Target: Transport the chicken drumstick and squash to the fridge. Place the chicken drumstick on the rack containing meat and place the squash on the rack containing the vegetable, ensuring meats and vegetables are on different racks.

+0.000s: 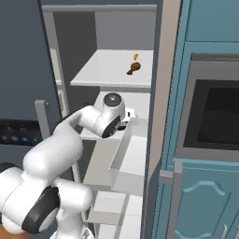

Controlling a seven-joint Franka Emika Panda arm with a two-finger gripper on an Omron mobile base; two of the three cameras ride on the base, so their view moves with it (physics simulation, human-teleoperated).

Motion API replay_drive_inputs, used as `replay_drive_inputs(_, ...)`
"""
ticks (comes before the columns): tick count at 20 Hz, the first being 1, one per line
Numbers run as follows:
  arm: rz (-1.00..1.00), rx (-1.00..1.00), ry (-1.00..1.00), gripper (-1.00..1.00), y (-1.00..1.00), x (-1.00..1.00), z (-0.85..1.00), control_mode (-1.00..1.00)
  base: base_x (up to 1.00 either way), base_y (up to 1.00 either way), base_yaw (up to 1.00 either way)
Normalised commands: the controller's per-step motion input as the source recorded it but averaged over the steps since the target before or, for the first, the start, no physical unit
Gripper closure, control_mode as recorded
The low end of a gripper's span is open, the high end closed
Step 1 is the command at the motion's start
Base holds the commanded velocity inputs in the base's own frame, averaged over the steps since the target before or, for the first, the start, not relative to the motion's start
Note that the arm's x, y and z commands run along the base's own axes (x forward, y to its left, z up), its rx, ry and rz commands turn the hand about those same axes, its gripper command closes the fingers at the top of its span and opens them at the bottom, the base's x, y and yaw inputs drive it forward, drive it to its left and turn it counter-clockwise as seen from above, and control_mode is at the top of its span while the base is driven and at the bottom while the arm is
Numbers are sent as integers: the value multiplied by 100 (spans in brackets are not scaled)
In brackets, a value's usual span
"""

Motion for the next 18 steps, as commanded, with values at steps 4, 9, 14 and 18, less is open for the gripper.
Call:
replay_drive_inputs(4, -9, 0, 0, -100, 0, -71, 57, -100, 0, 0, 0)
replay_drive_inputs(9, -5, 0, 0, -100, 0, -81, 64, -100, 0, 0, 0)
replay_drive_inputs(14, -1, 0, 1, -100, 5, -95, 69, -100, 0, 0, 0)
replay_drive_inputs(18, 0, 0, 0, -100, 11, -100, 74, -100, 0, 0, 0)
